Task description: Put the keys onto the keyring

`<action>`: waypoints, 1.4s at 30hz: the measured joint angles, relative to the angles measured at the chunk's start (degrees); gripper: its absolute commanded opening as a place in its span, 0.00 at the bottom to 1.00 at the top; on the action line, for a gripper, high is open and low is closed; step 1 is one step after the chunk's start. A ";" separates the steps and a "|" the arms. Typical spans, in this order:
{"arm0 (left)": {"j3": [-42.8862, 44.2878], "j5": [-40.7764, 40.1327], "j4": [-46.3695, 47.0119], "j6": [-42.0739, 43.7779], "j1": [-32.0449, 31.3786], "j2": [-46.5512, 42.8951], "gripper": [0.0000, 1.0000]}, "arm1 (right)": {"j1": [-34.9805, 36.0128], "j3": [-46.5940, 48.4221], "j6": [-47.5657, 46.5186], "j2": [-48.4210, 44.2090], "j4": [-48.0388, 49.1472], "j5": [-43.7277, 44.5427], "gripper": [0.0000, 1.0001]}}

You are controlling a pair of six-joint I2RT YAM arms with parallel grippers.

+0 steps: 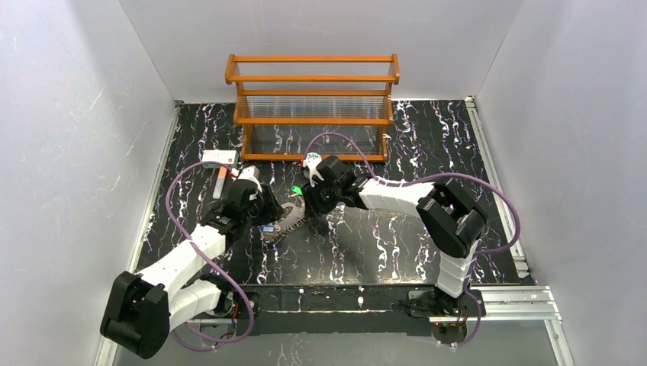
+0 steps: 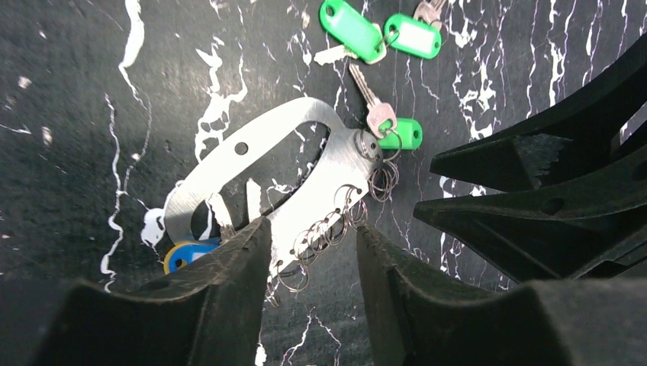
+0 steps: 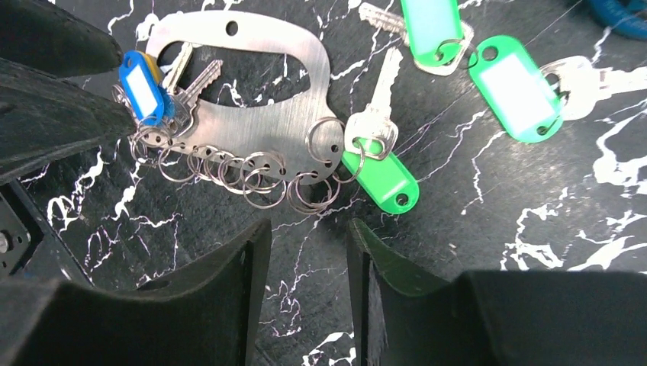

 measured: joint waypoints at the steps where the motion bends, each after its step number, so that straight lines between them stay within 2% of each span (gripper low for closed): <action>1: -0.48 0.61 0.22 -0.50 0.00 0.13 0.37 | 0.00 0.02 0.09 0.31 0.02 -0.48 0.48; 4: -2.16 2.64 1.88 -2.05 0.00 1.22 0.32 | 0.02 0.02 0.61 0.96 -0.11 -1.92 0.47; 11: -4.31 7.19 5.14 -4.31 0.00 5.97 0.29 | 0.00 0.02 2.27 1.09 0.20 -5.49 0.45; 18: -4.70 7.85 6.99 -4.50 0.00 8.17 0.24 | -0.02 0.02 4.70 1.09 2.64 -10.10 0.33; 24: -4.94 7.87 7.85 -4.44 0.00 10.08 0.27 | -0.02 0.02 5.70 1.16 3.76 -12.39 0.21; 27: -5.53 8.37 9.29 -4.48 0.00 10.08 0.24 | -0.02 0.02 5.84 1.16 4.02 -13.57 0.19; 35: -7.04 9.84 11.91 -5.66 0.00 10.08 0.09 | -0.02 0.02 5.73 1.86 4.87 -16.11 0.14; 42: -8.02 10.05 12.31 -7.13 0.00 9.38 0.07 | -0.02 0.02 5.73 3.10 5.01 -17.62 0.14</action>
